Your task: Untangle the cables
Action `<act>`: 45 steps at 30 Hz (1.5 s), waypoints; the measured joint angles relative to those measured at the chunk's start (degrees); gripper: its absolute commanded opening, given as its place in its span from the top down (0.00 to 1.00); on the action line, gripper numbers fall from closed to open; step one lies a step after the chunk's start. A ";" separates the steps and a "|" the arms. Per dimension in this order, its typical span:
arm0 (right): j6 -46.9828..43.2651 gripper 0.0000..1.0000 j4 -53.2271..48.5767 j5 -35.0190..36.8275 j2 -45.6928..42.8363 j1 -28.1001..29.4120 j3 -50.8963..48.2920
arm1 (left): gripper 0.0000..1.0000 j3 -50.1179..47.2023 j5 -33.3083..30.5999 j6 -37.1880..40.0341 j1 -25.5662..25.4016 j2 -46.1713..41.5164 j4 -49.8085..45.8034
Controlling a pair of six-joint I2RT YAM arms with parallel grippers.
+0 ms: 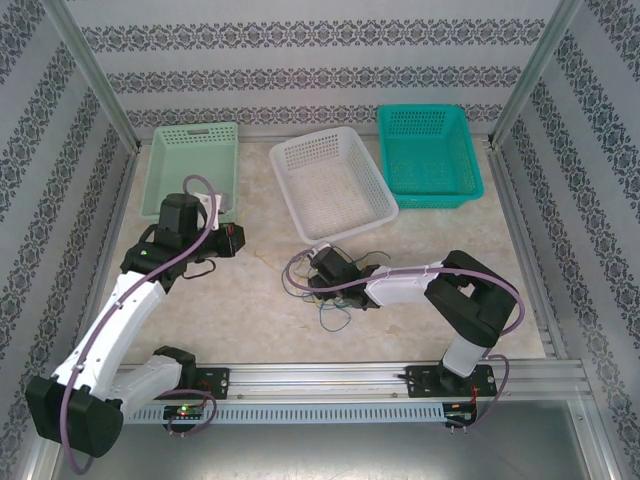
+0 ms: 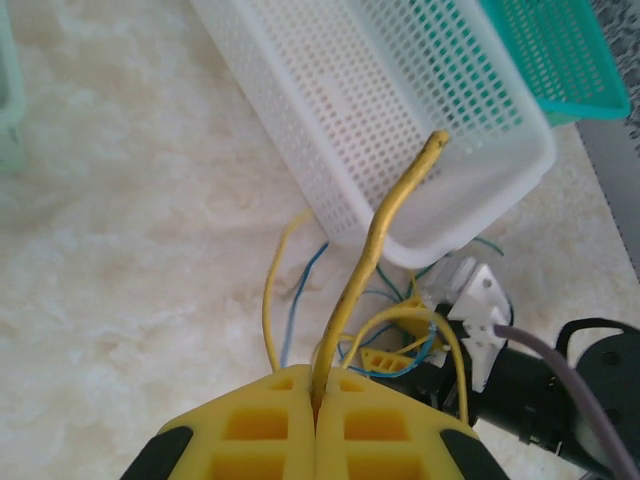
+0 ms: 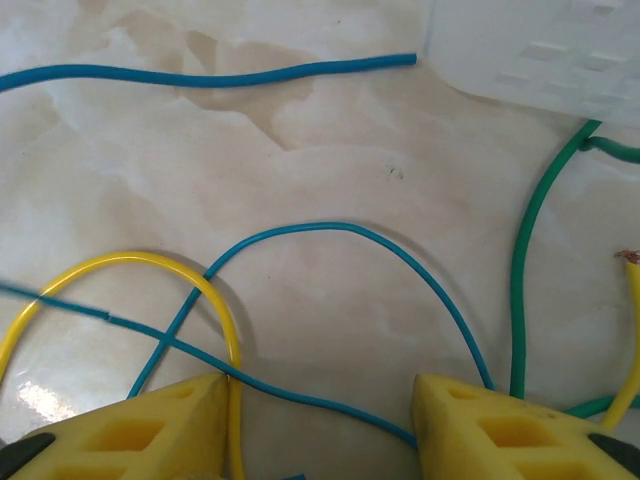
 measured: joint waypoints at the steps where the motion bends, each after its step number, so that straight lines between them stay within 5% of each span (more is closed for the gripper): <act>1: 0.13 0.61 0.00 0.02 0.00 0.00 0.00 | 0.95 0.70 0.00 0.20 0.09 -0.37 -0.22; 7: 0.55 0.61 -0.20 -0.42 0.00 -0.52 0.02 | 0.95 3.69 -0.46 1.77 0.92 -0.92 -3.50; 12: 0.81 0.27 -0.22 -1.73 -1.27 -0.98 -0.74 | 0.95 4.52 -0.04 2.05 1.60 -2.40 -4.70; 19: 0.04 0.20 -2.40 -6.84 -12.92 -1.86 -3.15 | 0.95 3.45 2.71 1.64 1.60 -1.40 -3.78; 29: 3.08 0.24 -3.43 -26.49 -24.68 -7.78 -5.16 | 0.95 3.19 7.65 4.81 1.66 -0.22 -1.97; 35: 13.42 0.25 -3.67 -38.32 -30.86 -18.73 -6.97 | 0.95 1.25 11.87 11.15 1.64 -2.75 -0.22; 45: 35.80 0.29 -0.11 -50.95 -25.40 -22.25 1.09 | 0.94 -2.95 17.57 21.05 -1.07 -12.00 7.06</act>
